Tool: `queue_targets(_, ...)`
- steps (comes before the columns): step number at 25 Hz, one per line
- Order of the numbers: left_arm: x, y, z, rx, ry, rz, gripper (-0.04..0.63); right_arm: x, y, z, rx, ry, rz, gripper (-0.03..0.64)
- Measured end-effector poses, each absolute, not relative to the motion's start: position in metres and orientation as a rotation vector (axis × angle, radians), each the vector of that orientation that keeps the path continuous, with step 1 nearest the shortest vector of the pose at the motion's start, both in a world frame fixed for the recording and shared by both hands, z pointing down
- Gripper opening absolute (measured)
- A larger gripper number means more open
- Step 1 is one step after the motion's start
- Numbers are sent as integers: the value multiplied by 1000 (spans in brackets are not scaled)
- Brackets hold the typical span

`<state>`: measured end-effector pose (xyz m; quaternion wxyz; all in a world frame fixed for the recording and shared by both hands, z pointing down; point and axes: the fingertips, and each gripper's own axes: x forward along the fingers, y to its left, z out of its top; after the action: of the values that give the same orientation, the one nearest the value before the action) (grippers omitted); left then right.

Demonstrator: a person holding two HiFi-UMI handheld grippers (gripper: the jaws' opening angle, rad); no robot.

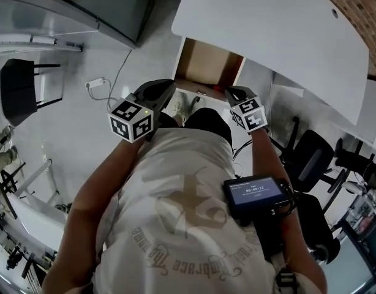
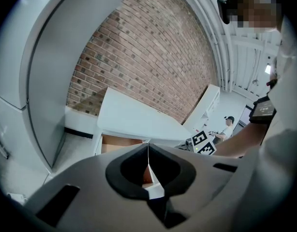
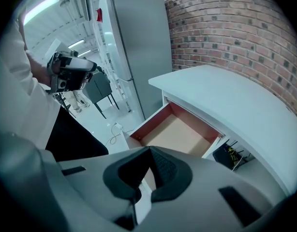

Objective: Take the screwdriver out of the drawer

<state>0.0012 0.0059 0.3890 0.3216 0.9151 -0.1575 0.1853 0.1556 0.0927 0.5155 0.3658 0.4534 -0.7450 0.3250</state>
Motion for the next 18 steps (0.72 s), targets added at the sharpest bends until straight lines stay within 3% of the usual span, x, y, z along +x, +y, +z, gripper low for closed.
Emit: queue_targets(18,-39,28,403,2308,-603,459,23,140,96,564,824,-1836,762,25)
